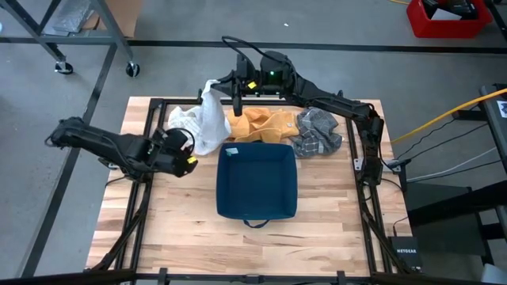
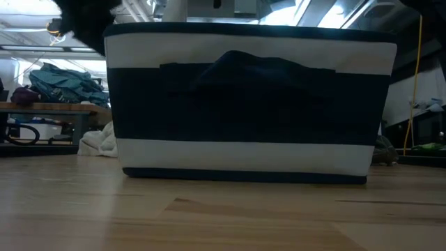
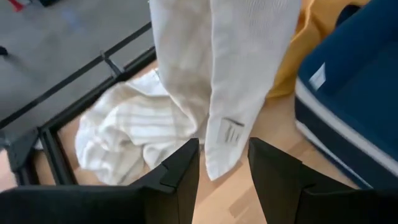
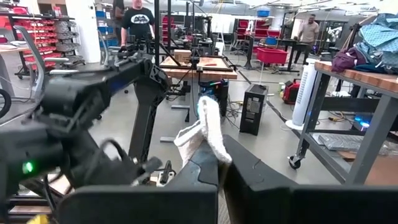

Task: Fold towel
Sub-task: Fold the white towel

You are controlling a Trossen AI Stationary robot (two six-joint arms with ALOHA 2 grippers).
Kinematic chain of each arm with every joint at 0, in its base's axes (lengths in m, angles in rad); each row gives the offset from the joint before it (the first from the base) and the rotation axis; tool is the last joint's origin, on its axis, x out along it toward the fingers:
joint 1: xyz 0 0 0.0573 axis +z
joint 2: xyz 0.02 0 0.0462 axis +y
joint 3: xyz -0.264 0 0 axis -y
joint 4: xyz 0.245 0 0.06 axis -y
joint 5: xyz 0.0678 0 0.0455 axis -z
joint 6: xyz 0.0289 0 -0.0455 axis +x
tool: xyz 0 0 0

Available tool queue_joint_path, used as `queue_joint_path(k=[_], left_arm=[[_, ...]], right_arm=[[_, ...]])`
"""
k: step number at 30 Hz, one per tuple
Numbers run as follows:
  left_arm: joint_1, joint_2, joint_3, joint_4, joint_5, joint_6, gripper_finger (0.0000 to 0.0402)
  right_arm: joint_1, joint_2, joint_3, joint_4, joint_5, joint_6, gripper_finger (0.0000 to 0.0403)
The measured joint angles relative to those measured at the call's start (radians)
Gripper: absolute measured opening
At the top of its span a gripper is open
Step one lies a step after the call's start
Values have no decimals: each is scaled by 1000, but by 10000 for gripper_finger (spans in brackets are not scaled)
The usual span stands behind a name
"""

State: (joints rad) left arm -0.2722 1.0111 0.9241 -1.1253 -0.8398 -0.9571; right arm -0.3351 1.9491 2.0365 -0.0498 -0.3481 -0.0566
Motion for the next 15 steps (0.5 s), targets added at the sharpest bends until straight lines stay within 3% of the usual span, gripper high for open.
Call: queue_joint_path(k=[15], left_arm=[[61, -1, -284, 270, -1, -145, 129]], right_arm=[[1, 0, 0, 5, -5, 21, 8]])
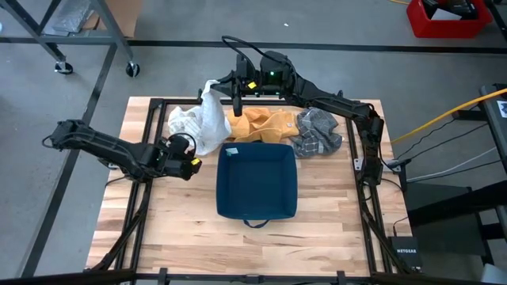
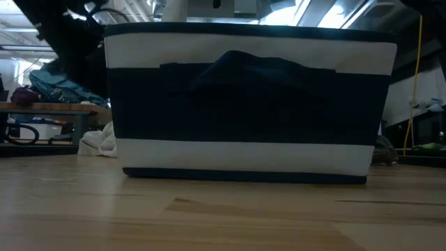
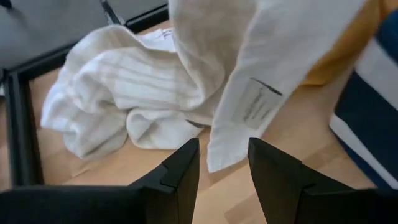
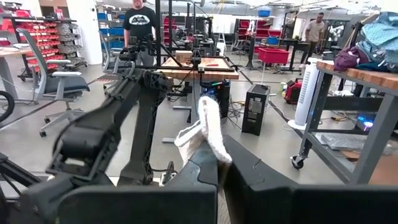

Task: Fold towel
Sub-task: Fold the white towel

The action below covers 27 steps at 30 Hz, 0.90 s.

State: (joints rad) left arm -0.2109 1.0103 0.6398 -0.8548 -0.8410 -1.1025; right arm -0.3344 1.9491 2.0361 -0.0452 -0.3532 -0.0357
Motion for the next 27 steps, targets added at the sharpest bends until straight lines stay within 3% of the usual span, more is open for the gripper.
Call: queue_joint_path(k=[9, 19, 27], left_arm=[[76, 0, -139, 278, 3, 118, 129], [153, -2, -236, 472, 101, 229, 129], [217, -2, -299, 561, 107, 254, 129]], right_arm=[[0, 0, 0, -1, -6, 12, 9], [0, 0, 0, -5, -6, 12, 9], [0, 0, 0, -5, -6, 12, 9]])
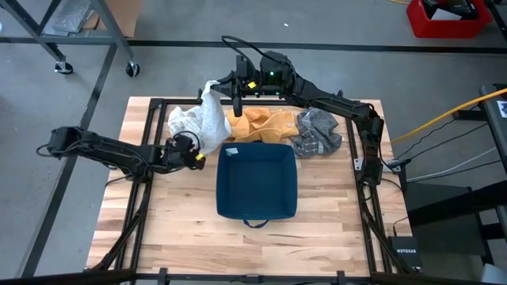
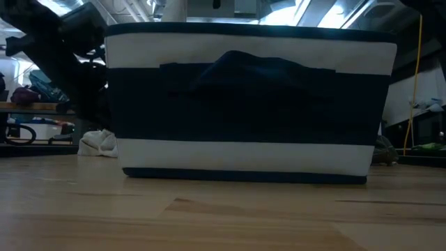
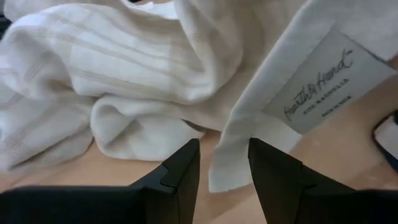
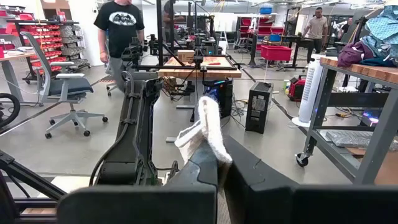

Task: Fold towel
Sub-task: Fold the white towel

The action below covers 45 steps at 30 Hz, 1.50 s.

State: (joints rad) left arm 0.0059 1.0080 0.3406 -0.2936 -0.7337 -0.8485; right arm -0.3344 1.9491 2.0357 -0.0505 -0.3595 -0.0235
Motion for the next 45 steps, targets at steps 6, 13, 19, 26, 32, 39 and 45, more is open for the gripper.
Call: queue_joint_path(k=[6, 13, 19, 26, 32, 39, 45], left_arm=[[25, 0, -59, 152, 139, 145, 129], [27, -1, -75, 233, 164, 222, 95], [12, -16, -75, 224, 199, 115, 9], [-4, -125, -72, 207, 199, 120, 2], [-4, -270, 30, -97, 137, 154, 1], [-3, -400, 255, -426, 60, 270, 0], [-3, -455, 515, -601, -94, 382, 0]], right_arm=[[0, 0, 0, 0, 0, 0, 10], [0, 0, 0, 0, 0, 0, 10], [-6, -2, 0, -1, 47, 0, 5], [-27, -26, -1, -5, 106, 0, 5], [-56, -40, -1, -2, 116, 65, 4], [-81, -40, -1, 2, 140, 180, 3], [-80, -40, -1, 139, 224, 213, 2]])
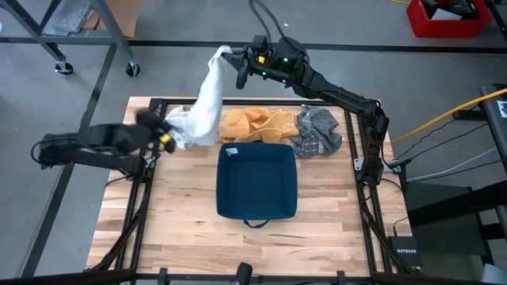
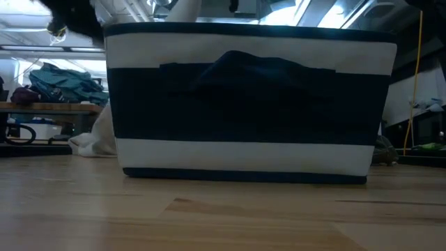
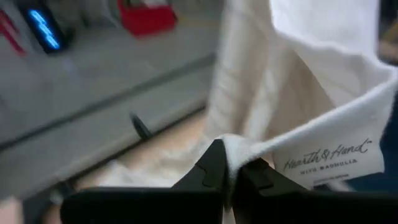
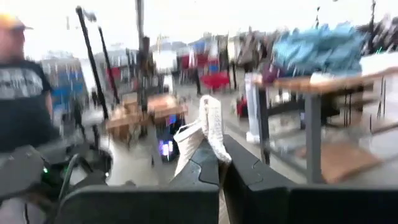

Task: Fold towel
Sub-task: Fold the white towel

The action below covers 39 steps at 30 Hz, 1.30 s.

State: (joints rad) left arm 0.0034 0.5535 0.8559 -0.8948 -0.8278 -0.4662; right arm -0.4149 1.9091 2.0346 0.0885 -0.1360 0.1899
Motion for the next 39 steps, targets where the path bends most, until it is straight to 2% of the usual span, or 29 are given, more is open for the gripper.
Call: queue_joint_path(k=[8, 12, 15, 23, 29, 32, 39], left_arm=[[36, -11, 264, 62, -269, 174, 0], [56, -10, 315, 244, -345, 325, 0], [69, -10, 322, 449, -376, 487, 0], [98, 38, 322, 1118, -375, 958, 0], [118, 114, 323, 1550, -264, 1237, 0], [134, 160, 347, 1634, -236, 1325, 0], [172, 255, 428, 1640, -231, 1478, 0]], right_arm=[[0, 1, 0, 247, 164, 21, 2], [0, 1, 0, 360, 225, 13, 1], [-2, 1, 0, 424, 243, 11, 1], [-13, 1, 0, 531, 259, 14, 1], [-23, 7, 0, 625, 270, 14, 1], [-34, 8, 0, 648, 279, 15, 1], [-51, 8, 0, 663, 281, 53, 1]])
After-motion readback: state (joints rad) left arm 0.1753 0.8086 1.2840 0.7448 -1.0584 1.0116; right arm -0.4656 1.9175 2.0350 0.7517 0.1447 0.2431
